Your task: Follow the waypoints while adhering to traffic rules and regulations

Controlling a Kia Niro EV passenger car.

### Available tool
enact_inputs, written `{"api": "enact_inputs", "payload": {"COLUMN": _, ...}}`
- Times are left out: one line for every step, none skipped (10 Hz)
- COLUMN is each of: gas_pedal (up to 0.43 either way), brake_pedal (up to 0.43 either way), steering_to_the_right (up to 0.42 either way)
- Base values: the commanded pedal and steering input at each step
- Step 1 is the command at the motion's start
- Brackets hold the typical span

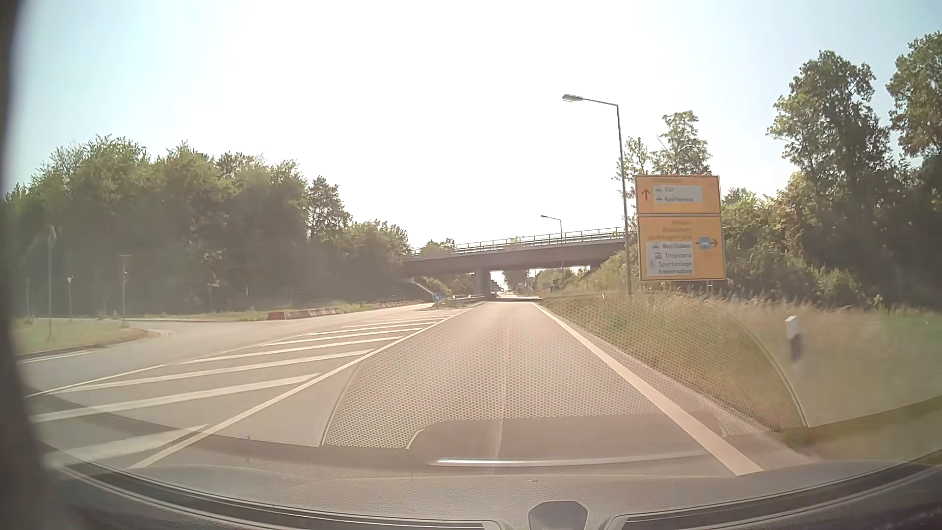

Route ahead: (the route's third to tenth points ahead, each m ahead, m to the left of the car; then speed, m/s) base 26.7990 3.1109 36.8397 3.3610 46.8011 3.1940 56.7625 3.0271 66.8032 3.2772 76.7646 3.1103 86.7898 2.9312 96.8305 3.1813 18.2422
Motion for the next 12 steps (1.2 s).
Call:
{"api": "enact_inputs", "payload": {"gas_pedal": 0.0, "brake_pedal": 0.03, "steering_to_the_right": 0.003}}
{"api": "enact_inputs", "payload": {"gas_pedal": 0.0, "brake_pedal": 0.055, "steering_to_the_right": 0.003}}
{"api": "enact_inputs", "payload": {"gas_pedal": 0.0, "brake_pedal": 0.073, "steering_to_the_right": 0.003}}
{"api": "enact_inputs", "payload": {"gas_pedal": 0.0, "brake_pedal": 0.079, "steering_to_the_right": 0.002}}
{"api": "enact_inputs", "payload": {"gas_pedal": 0.0, "brake_pedal": 0.079, "steering_to_the_right": 0.003}}
{"api": "enact_inputs", "payload": {"gas_pedal": 0.0, "brake_pedal": 0.079, "steering_to_the_right": 0.002}}
{"api": "enact_inputs", "payload": {"gas_pedal": 0.0, "brake_pedal": 0.073, "steering_to_the_right": 0.002}}
{"api": "enact_inputs", "payload": {"gas_pedal": 0.0, "brake_pedal": 0.079, "steering_to_the_right": 0.003}}
{"api": "enact_inputs", "payload": {"gas_pedal": 0.0, "brake_pedal": 0.073, "steering_to_the_right": 0.002}}
{"api": "enact_inputs", "payload": {"gas_pedal": 0.0, "brake_pedal": 0.067, "steering_to_the_right": 0.002}}
{"api": "enact_inputs", "payload": {"gas_pedal": 0.0, "brake_pedal": 0.067, "steering_to_the_right": 0.002}}
{"api": "enact_inputs", "payload": {"gas_pedal": 0.0, "brake_pedal": 0.067, "steering_to_the_right": 0.002}}
